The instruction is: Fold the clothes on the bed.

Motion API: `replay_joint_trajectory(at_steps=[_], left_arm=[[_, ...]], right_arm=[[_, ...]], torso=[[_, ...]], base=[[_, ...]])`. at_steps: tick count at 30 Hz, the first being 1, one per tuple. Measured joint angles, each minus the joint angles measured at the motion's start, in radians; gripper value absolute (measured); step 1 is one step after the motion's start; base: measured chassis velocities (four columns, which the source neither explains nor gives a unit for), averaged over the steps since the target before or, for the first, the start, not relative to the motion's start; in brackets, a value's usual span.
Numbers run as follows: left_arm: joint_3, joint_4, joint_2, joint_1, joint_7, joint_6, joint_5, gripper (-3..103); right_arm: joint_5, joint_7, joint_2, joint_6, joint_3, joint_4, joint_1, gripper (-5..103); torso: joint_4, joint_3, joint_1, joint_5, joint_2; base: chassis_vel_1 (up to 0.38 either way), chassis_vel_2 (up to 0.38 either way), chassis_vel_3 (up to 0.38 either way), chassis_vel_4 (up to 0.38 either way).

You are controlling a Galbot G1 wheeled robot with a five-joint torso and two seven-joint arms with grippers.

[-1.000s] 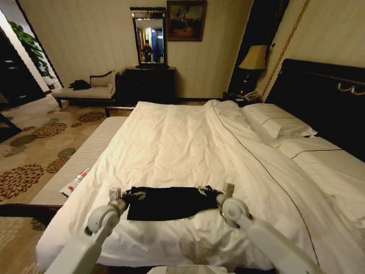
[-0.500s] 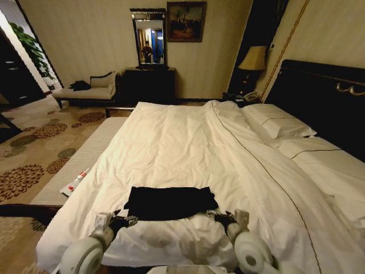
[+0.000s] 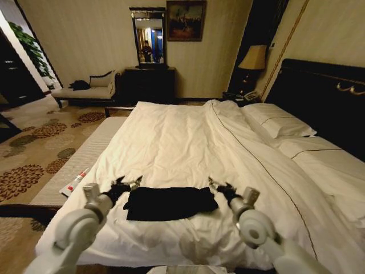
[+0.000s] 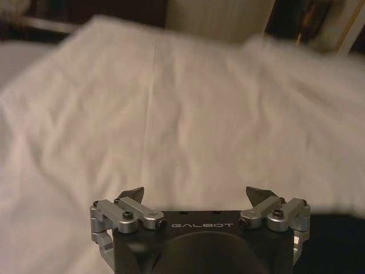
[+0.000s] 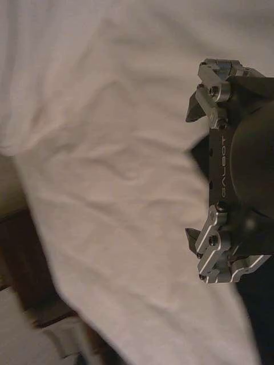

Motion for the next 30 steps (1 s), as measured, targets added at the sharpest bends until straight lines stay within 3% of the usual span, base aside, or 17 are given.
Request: replay_joint_trajectory(at_steps=[3, 5, 8, 13, 19, 23, 26, 27, 30], left_arm=[[0.051, 0.063, -0.025, 0.041, 0.004, 0.0, 0.096, 100], [0.055, 0.073, -0.03, 0.048, 0.005, 0.0, 0.111, 100], [0.056, 0.141, -0.049, 0.116, 0.013, 0.002, 0.209, 100], [0.024, 0.135, -0.045, 0.234, 0.039, -0.005, 0.244, 100], [0.0, 0.087, -0.027, 0.26, 0.045, -0.009, 0.232, 100], [-0.038, 0.005, -0.019, 0.255, 0.046, -0.022, 0.188, 100], [-0.111, -0.104, -0.01, 0.231, 0.062, -0.054, 0.08, 100], [-0.111, -0.104, -0.01, 0.231, 0.062, -0.054, 0.08, 100], [-0.225, -0.21, -0.01, 0.137, 0.067, -0.099, -0.15, 100]], right_arm=[[-0.04, 0.001, 0.027, -0.004, -0.02, -0.037, -0.03, 100], [-0.045, 0.002, 0.03, -0.005, -0.02, -0.041, -0.037, 100], [-0.058, 0.055, 0.038, -0.028, -0.018, -0.055, -0.076, 100], [-0.071, 0.095, 0.04, -0.042, -0.004, -0.055, -0.112, 100], [-0.096, 0.114, 0.052, -0.04, 0.025, -0.066, -0.145, 100], [-0.101, 0.117, 0.049, -0.024, 0.047, -0.068, -0.132, 100], [-0.122, 0.115, 0.034, 0.01, 0.08, -0.059, -0.116, 100], [-0.122, 0.115, 0.034, 0.01, 0.08, -0.059, -0.116, 100], [-0.075, 0.055, 0.007, 0.042, 0.108, -0.049, -0.074, 100]], torso=[[0.0, 0.0, 0.0, 0.0002, 0.0], [0.0, 0.0, 0.0, 0.0002, 0.0], [-0.0001, 0.0, 0.0, 0.0, 0.0], [0.0004, 0.0, 0.0, 0.0004, 0.0], [-0.0006, 0.0, 0.0, 0.0002, 0.0], [0.0001, 0.0, 0.0, 0.0003, 0.0], [0.0, 0.0, 0.0, 0.0004, 0.0], [0.0, 0.0, 0.0, 0.0004, 0.0], [-0.0002, 0.0, 0.0, 0.0003, 0.0]], base=[[0.0, 0.0, 0.0, 0.0], [0.0, 0.0, 0.0, 0.0], [0.0, 0.0, 0.0, 0.0], [0.0, 0.0, 0.0, 0.0], [0.0, 0.0, 0.0, 0.0], [0.0, 0.0, 0.0, 0.0], [0.0, 0.0, 0.0, 0.0], [0.0, 0.0, 0.0, 0.0], [0.0, 0.0, 0.0, 0.0]])
